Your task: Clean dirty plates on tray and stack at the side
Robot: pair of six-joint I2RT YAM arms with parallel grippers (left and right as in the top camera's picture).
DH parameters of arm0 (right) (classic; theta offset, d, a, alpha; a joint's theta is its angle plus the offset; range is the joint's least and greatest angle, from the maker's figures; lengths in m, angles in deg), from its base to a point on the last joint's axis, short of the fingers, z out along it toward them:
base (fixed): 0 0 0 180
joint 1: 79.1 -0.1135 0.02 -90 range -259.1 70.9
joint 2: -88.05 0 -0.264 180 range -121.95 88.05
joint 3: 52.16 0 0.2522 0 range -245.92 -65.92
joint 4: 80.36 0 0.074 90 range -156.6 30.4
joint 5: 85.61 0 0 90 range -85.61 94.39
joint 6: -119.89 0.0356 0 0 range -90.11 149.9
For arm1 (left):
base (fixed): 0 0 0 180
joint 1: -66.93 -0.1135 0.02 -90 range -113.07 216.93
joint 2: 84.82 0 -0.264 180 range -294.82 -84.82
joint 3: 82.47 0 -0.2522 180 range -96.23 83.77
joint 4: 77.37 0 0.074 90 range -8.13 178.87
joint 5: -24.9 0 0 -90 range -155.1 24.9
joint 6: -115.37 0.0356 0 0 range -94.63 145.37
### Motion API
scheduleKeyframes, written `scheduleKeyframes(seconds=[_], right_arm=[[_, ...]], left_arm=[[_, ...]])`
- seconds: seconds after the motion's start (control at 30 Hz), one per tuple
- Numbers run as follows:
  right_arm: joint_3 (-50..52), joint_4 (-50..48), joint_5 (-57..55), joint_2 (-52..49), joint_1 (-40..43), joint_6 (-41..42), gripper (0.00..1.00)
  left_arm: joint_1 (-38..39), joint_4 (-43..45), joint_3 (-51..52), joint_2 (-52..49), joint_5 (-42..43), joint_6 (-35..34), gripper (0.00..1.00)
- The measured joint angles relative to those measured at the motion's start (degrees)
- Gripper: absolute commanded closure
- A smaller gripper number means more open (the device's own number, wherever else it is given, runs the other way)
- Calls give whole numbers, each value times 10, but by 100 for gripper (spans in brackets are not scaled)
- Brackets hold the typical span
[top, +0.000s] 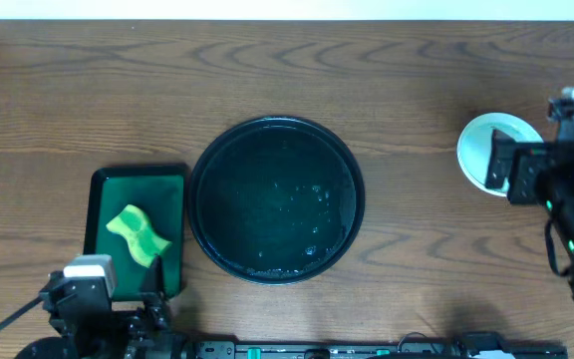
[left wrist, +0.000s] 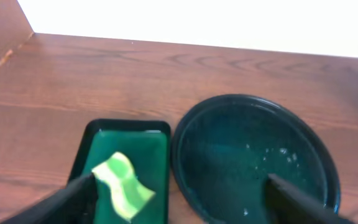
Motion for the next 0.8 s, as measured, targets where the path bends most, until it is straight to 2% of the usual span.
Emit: scheduleKeyframes(seconds=[0.1,0.3,0.8], right_arm=[[0,2,-1,19,0,-6,1],[0,18,-2,23,0,-8,1],[0,43,-2,21,0,-8,1]], left_arm=[[0,-19,0,1,0,-7,11],[0,-116,0,1,0,-27,11],[0,-120,0,1,0,-37,11]])
